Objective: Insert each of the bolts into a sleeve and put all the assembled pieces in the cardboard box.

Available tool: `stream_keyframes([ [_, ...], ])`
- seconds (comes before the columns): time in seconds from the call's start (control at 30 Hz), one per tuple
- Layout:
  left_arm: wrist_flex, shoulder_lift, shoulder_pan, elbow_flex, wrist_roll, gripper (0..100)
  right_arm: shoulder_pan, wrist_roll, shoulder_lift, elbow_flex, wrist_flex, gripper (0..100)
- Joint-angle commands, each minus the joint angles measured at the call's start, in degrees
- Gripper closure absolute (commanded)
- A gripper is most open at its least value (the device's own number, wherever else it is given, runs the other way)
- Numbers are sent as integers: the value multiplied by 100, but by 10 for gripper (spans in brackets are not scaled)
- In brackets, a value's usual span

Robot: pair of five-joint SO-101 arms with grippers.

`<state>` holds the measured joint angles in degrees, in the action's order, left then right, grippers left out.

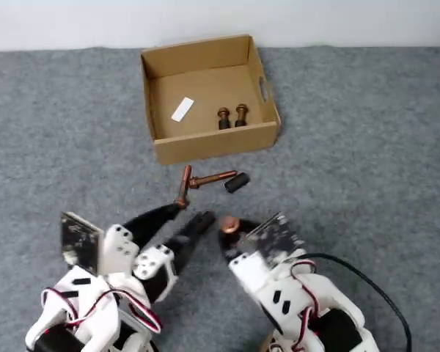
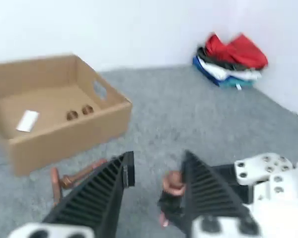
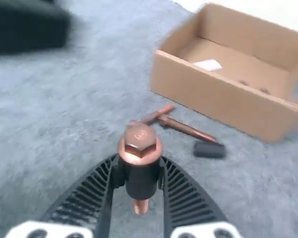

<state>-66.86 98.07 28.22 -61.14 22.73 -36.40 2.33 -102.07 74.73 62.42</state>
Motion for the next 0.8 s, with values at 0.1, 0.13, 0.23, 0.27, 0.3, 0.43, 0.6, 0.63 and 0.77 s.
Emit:
stream_keyframes([
  [0.1,-141,0,-1565,-356,-818,996,1051,-545,1147,-853,-848,991],
  [0.13,-114,0,-1846,-593,-985,996,1112,-607,1516,-1064,-980,991],
  [0.23,237,0,-2637,-1393,-1116,996,1279,-809,2818,-1802,-1437,991],
  [0.27,396,0,-2875,-1648,-1116,996,1349,-870,3275,-2084,-1596,991],
  [0.3,545,0,-3086,-1877,-1116,996,1411,-941,3732,-2374,-1727,991],
  [0.43,976,0,-3358,-2712,-1116,995,1604,-1187,5455,-3473,-2396,991],
  [0.6,1547,0,-3358,-3556,-1116,995,1798,-1793,7266,-4738,-3257,991],
  [0.63,1591,-44,-3358,-3582,-1108,995,1807,-1820,7591,-4993,-3363,991],
  [0.77,1600,-26,-3367,-3565,-1108,995,1815,-1785,8936,-5960,-3785,991],
])
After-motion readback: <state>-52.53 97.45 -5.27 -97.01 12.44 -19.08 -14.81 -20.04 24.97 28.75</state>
